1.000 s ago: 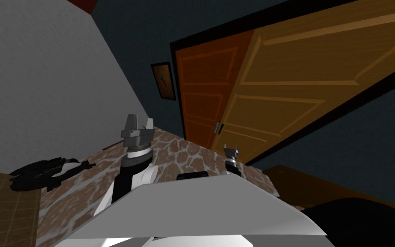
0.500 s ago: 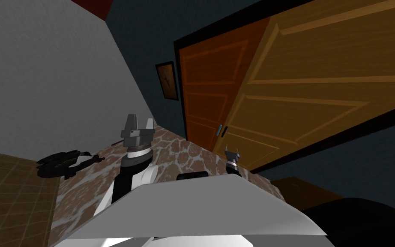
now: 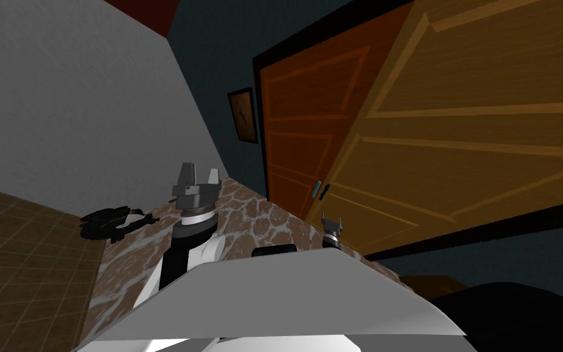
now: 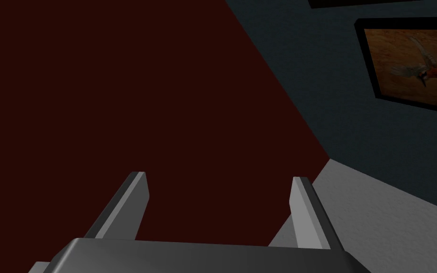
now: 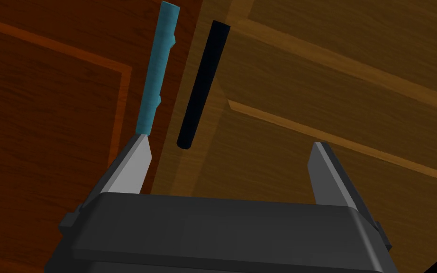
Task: Pull the door open
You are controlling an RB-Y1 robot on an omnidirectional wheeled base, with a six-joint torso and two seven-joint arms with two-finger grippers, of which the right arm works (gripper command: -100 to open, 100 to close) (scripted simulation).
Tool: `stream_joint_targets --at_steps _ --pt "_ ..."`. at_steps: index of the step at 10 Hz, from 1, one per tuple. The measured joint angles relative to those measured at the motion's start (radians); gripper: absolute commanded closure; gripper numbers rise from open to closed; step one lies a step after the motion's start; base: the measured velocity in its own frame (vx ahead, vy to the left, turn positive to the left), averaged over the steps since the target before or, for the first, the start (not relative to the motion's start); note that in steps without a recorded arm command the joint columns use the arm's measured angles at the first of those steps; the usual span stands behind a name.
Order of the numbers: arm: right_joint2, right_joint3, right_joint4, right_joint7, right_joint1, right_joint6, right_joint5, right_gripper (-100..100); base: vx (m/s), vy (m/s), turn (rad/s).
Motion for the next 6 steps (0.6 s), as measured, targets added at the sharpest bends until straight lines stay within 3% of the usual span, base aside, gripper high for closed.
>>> stream_joint_targets --at_steps 4,6 --pt "0.005 -0.003 0.053 -0.071 -0.002 -0.014 -0.052 -100 0.069 -0.058 0.117" --pt "0.009 -0.003 0.103 -0.114 -0.013 -0.034 -0.079 -100 0.111 -0.09 0.166"
